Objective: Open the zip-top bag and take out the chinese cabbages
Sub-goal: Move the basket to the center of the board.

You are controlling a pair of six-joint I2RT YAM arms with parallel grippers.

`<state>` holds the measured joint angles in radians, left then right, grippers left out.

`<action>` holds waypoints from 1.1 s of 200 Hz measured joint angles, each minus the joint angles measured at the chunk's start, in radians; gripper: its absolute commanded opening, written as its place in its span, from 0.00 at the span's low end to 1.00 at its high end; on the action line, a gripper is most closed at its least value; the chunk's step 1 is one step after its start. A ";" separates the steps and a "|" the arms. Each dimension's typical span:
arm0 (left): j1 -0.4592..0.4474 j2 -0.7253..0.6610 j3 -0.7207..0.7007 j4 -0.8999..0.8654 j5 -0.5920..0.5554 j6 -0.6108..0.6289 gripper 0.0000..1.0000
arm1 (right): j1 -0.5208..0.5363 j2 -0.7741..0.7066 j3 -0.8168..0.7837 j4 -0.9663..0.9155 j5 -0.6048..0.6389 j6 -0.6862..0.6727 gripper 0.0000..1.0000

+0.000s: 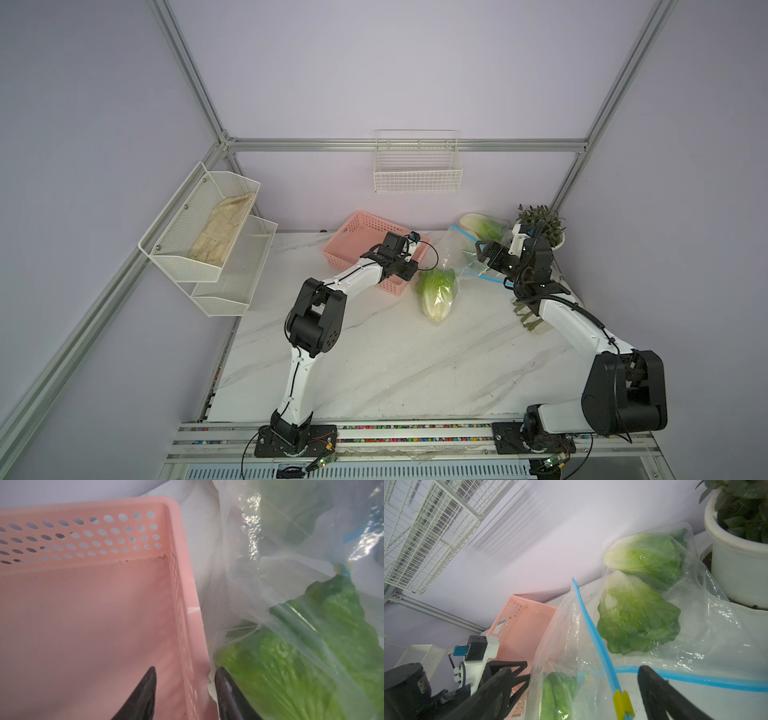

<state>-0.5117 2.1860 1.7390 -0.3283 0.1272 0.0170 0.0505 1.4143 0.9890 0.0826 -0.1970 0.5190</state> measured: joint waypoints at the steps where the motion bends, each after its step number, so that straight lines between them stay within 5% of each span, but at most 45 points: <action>1: 0.000 0.000 0.000 0.000 0.000 -0.001 0.36 | 0.000 0.000 0.000 0.000 0.000 0.000 0.97; 80: -0.013 0.015 0.003 -0.012 -0.031 -0.144 0.12 | 0.000 -0.002 -0.017 -0.003 0.005 -0.002 0.97; 220: -0.013 0.000 0.000 -0.061 -0.335 -0.426 0.07 | 0.000 -0.002 -0.017 -0.003 0.000 -0.003 0.97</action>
<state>-0.5251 2.1857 1.7390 -0.3889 -0.2081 -0.4091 0.0505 1.4128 0.9718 0.0795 -0.1970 0.5156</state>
